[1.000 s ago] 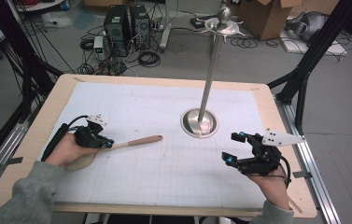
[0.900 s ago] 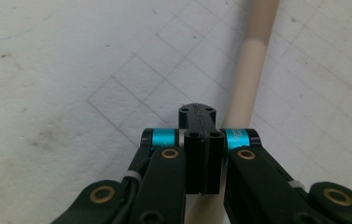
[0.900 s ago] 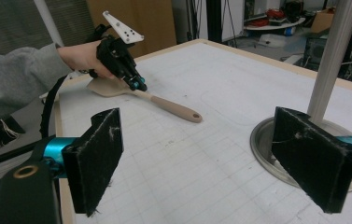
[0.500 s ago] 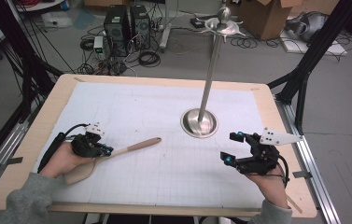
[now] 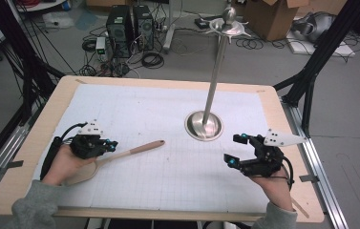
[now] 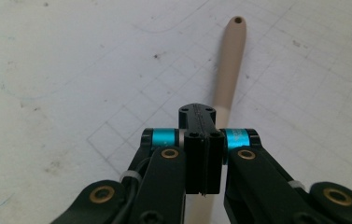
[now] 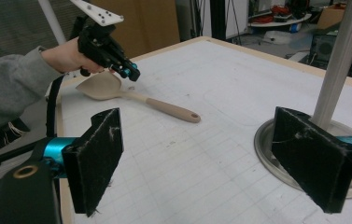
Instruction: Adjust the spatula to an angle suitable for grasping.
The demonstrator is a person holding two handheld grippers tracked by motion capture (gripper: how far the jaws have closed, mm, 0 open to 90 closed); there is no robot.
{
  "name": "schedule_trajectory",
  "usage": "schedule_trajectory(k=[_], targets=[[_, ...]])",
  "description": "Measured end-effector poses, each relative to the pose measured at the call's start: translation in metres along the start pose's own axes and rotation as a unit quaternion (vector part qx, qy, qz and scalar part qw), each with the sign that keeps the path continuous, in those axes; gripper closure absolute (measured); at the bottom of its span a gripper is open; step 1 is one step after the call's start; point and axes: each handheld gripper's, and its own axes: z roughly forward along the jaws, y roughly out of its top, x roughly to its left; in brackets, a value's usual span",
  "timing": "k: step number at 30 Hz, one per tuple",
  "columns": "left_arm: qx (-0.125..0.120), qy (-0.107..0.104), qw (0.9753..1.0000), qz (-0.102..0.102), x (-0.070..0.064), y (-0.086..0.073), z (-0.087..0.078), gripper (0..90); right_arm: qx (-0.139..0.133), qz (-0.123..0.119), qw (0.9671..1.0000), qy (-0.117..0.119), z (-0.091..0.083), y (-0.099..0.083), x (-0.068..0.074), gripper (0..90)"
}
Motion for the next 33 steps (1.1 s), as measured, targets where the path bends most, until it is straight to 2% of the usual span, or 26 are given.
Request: schedule_trajectory(k=[5,10,12,15,19,21,25,29,33], targets=[[-0.017,-0.020,0.9997,0.003,-0.017,0.005,0.010,89.8,0.000,-0.002,1.0000,0.000,0.000,0.000,0.000,16.6],[-0.019,-0.037,0.9991,0.003,-0.031,0.012,0.028,89.7,-0.002,-0.002,1.0000,0.001,-0.001,0.001,0.001,16.6],[-0.030,-0.047,0.9984,0.001,-0.036,0.014,0.035,89.7,-0.003,-0.004,1.0000,0.000,-0.001,0.001,0.000,16.6],[-0.012,-0.038,0.9990,0.018,-0.045,0.019,0.048,89.7,-0.007,-0.003,1.0000,0.000,-0.003,0.001,0.000,16.6],[-0.012,-0.043,0.9988,0.023,-0.051,0.024,0.058,89.7,-0.010,-0.003,0.9999,0.003,-0.004,0.001,0.001,16.6],[-0.015,-0.048,0.9986,0.017,-0.051,0.025,0.060,89.7,-0.010,-0.004,0.9999,0.004,-0.004,0.001,0.001,16.6],[-0.010,-0.041,0.9991,0.007,-0.048,0.025,0.066,89.7,-0.010,-0.004,0.9999,0.005,-0.004,0.001,0.002,16.6],[0.012,-0.032,0.9992,0.019,-0.049,0.024,0.075,89.7,-0.008,-0.007,0.9999,0.004,-0.002,0.001,0.001,16.6],[0.022,-0.024,0.9992,0.023,-0.050,0.022,0.081,89.7,-0.005,-0.006,1.0000,0.005,-0.002,0.001,0.001,16.6]])
